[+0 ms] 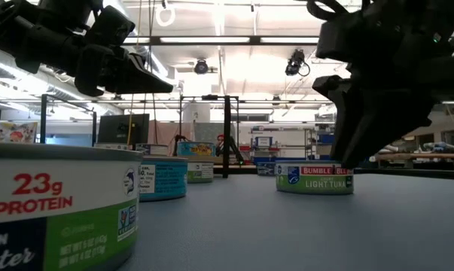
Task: Stack canned seafood by type on shelf
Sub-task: Stack the green tuna can on top of the green tuna can on the shelf
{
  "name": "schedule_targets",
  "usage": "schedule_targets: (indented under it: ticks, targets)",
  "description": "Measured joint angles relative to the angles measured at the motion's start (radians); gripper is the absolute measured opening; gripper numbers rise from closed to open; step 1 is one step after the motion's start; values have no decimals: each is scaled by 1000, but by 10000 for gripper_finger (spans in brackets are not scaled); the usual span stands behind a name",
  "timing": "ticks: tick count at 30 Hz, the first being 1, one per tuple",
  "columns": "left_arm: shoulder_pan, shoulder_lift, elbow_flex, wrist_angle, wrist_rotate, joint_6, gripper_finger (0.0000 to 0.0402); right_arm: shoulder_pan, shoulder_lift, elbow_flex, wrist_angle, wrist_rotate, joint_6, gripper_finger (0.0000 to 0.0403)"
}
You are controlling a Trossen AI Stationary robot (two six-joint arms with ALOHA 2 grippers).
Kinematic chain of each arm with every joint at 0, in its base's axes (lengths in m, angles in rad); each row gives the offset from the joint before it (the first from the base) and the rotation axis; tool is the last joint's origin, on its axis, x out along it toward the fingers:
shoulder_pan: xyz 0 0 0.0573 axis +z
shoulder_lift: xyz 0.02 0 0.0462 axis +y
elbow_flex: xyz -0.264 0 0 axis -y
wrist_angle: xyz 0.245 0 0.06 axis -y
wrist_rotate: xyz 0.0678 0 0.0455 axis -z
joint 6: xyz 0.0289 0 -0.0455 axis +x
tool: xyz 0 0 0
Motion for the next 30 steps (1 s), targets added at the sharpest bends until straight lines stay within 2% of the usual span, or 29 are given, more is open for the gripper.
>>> schedule_targets:
  ticks: [7, 11, 14, 17, 30]
  targets:
    - [0, 0, 0, 0, 0, 0, 4, 1, -4, -26, 11, 20, -17, 75]
    - [0, 0, 0, 0, -1, 0, 4, -1, -2, -28, 12, 76, -3, 43]
    - [0, 0, 0, 0, -1, 0, 4, -9, -2, -23, 15, 75, 9, 10]
    - [0, 0, 0, 0, -1, 0, 4, -16, 0, -9, 8, 68, 23, 9]
    - [0, 0, 0, 1, -4, 0, 4, -111, 1, 126, 25, -172, 188, 3]
